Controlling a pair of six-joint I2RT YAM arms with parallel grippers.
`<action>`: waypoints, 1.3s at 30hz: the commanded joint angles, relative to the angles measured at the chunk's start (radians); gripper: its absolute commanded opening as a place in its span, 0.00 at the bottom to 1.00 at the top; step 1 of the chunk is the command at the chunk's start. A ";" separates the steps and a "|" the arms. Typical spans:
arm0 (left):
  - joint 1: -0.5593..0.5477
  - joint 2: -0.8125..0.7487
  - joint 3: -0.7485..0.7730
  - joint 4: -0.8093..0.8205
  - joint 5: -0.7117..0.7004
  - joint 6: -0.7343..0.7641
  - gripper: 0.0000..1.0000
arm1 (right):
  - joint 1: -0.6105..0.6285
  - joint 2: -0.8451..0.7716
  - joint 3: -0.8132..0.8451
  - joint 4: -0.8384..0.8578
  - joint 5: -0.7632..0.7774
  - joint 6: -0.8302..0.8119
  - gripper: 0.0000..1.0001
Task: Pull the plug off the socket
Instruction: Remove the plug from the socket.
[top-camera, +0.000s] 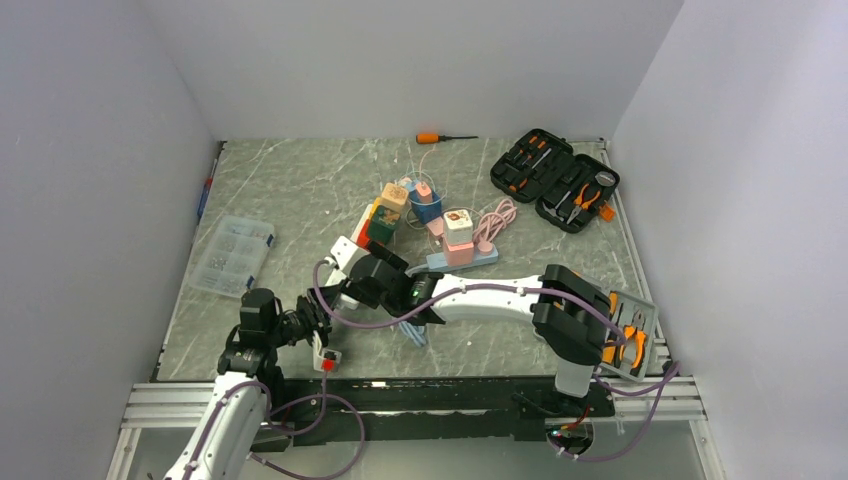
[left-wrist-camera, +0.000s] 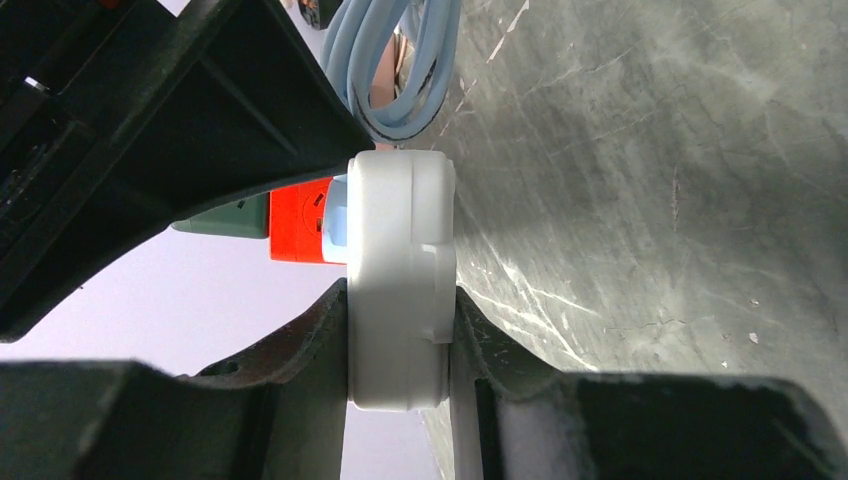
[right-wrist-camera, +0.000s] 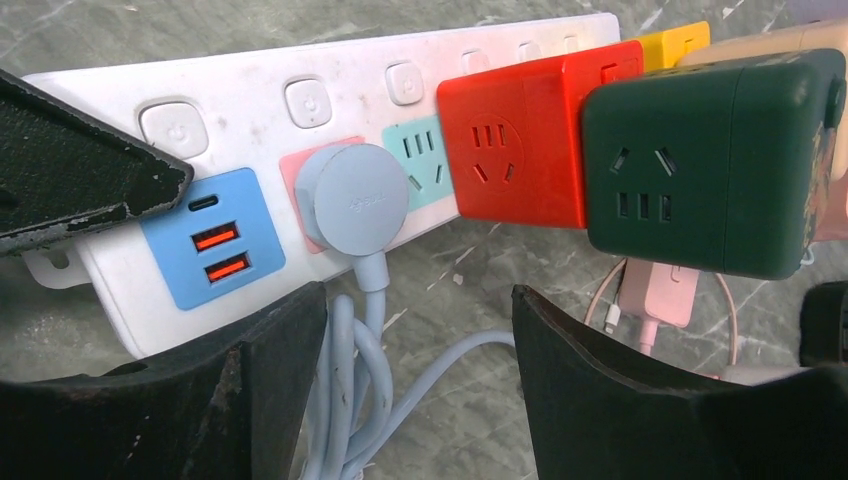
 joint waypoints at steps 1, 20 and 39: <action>0.003 -0.006 0.065 0.013 0.019 -0.031 0.00 | 0.029 -0.015 -0.013 -0.027 -0.135 -0.005 0.73; 0.003 -0.015 0.075 -0.011 0.020 -0.022 0.00 | 0.033 0.068 -0.023 0.062 0.037 -0.040 0.80; 0.003 -0.029 0.072 -0.074 0.023 0.011 0.00 | 0.025 0.110 0.020 0.327 0.277 -0.155 0.65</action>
